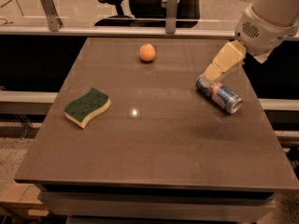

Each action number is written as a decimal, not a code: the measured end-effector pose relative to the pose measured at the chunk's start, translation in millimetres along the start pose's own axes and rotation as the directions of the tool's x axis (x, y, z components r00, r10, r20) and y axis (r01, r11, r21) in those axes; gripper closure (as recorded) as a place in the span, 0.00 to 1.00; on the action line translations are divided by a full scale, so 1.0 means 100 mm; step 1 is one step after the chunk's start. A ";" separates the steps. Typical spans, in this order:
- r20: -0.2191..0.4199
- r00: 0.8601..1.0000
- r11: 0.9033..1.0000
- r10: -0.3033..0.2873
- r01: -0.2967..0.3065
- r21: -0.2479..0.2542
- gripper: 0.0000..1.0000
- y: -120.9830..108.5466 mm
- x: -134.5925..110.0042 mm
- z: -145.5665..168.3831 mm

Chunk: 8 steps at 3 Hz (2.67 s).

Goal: Move redbull can near sponge

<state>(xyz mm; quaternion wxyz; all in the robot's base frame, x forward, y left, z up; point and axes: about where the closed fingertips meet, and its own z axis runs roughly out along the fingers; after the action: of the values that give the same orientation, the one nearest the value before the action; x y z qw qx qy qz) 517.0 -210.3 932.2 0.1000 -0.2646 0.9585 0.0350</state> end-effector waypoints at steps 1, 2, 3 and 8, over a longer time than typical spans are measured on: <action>-0.043 0.999 1.000 0.026 -0.026 0.007 0.00 -0.11 -0.05 0.16; -0.059 0.998 0.999 0.033 -0.033 -0.006 0.00 -0.19 -0.09 0.31; -0.061 0.998 0.999 0.026 -0.027 -0.029 0.00 -0.22 -0.12 0.47; -0.101 0.990 0.995 -0.100 0.101 -0.003 0.00 -0.34 -0.28 1.03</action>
Offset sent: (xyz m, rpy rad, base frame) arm 0.0258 -0.0167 -0.0454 -0.0225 0.1192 -0.0360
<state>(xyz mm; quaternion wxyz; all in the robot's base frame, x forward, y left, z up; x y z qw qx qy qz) 576.2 -213.1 836.5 0.0531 -0.3139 0.9478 0.0154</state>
